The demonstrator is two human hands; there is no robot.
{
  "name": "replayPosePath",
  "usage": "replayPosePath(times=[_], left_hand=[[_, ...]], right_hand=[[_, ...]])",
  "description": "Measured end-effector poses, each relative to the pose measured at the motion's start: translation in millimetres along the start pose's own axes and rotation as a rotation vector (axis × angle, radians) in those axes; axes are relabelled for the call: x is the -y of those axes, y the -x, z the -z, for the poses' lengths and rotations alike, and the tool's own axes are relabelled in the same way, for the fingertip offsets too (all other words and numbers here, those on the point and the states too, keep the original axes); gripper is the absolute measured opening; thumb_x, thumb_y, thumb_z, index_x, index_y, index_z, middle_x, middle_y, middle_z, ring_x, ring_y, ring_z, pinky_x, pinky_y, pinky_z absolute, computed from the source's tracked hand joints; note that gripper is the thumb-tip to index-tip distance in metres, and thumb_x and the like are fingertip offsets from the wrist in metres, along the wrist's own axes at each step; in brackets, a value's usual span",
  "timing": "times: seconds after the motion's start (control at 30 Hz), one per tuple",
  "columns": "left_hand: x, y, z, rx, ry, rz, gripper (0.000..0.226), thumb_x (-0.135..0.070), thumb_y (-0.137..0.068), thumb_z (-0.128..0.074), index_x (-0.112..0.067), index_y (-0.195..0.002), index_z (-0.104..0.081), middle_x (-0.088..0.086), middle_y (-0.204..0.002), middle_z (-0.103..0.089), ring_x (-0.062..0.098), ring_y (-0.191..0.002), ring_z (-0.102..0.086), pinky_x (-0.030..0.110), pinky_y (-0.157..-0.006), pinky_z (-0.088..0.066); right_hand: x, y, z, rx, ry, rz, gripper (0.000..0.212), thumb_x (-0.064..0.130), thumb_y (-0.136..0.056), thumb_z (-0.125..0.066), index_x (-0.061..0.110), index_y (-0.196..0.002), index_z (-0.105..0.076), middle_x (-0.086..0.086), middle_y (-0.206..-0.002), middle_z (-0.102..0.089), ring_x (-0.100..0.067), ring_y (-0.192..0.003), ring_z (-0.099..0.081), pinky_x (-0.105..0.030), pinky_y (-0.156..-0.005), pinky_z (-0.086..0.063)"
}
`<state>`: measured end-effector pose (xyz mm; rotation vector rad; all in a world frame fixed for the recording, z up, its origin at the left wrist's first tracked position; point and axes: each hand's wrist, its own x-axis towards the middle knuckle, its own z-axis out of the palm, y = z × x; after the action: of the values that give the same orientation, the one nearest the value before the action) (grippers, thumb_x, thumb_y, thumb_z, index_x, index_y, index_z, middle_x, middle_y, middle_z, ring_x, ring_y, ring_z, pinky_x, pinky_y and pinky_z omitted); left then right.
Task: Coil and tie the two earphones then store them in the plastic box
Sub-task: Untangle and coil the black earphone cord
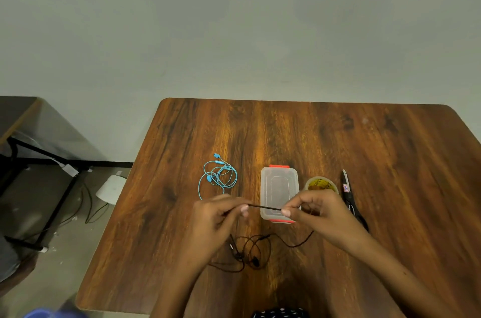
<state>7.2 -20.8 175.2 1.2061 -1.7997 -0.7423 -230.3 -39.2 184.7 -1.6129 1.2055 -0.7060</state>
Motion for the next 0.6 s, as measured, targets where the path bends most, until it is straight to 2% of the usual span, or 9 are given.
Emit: replayPosePath(times=[0.17,0.27,0.37,0.47,0.53,0.6], left_hand=[[18,10,26,-0.070,-0.040,0.050,0.021,-0.027,-0.086,-0.058,-0.015,-0.092,-0.075,-0.011,-0.074,-0.069,0.004,-0.069,-0.068,0.019,-0.062,-0.053],[25,15,24,-0.063,-0.068,0.050,0.017,-0.022,-0.087,-0.061,-0.016,-0.096,-0.075,-0.011,-0.079,-0.070,0.002,-0.073,-0.068,0.018,-0.065,-0.054],[33,16,19,-0.082,-0.106,0.073,0.025,-0.016,-0.088,-0.058,-0.015,-0.109,-0.071,-0.009,-0.101,-0.073,0.001,-0.093,-0.068,0.024,-0.079,-0.056],[30,9,9,-0.077,-0.139,0.024,0.039,-0.021,-0.090,-0.048,-0.011,-0.127,-0.058,-0.005,-0.126,-0.062,0.002,-0.117,-0.057,0.025,-0.097,-0.049],[14,0,-6,-0.015,-0.065,0.005,0.041,-0.024,-0.090,-0.052,-0.012,-0.128,-0.057,-0.006,-0.130,-0.059,0.002,-0.122,-0.053,0.021,-0.102,-0.043],[-2,-8,-23,0.062,-0.015,-0.039,0.036,-0.027,-0.090,-0.057,-0.015,-0.123,-0.063,-0.008,-0.124,-0.064,0.002,-0.119,-0.056,0.022,-0.100,-0.045]], right_hand=[[-18,10,28,-0.070,0.022,-0.063,0.004,0.016,-0.079,-0.072,0.016,-0.081,-0.076,0.004,-0.081,-0.075,-0.008,-0.078,-0.069,-0.021,-0.071,-0.055],[-23,14,26,-0.070,0.015,-0.079,0.004,0.015,-0.080,-0.071,0.016,-0.080,-0.075,0.001,-0.080,-0.074,-0.011,-0.077,-0.069,-0.025,-0.072,-0.054],[-23,15,19,-0.080,-0.005,-0.063,0.004,0.014,-0.081,-0.070,0.014,-0.080,-0.075,-0.002,-0.079,-0.074,-0.013,-0.076,-0.070,-0.028,-0.071,-0.055],[-18,11,10,-0.113,0.000,-0.040,0.003,0.016,-0.080,-0.071,0.016,-0.078,-0.074,0.003,-0.078,-0.073,-0.011,-0.074,-0.069,-0.029,-0.068,-0.056],[-14,6,-1,-0.101,0.021,-0.021,0.004,0.020,-0.081,-0.072,0.018,-0.079,-0.074,0.005,-0.077,-0.072,-0.012,-0.074,-0.068,-0.034,-0.069,-0.055],[-8,0,-12,-0.080,0.024,0.016,0.004,0.022,-0.082,-0.071,0.023,-0.079,-0.074,0.005,-0.076,-0.071,-0.013,-0.071,-0.066,-0.035,-0.065,-0.055]])
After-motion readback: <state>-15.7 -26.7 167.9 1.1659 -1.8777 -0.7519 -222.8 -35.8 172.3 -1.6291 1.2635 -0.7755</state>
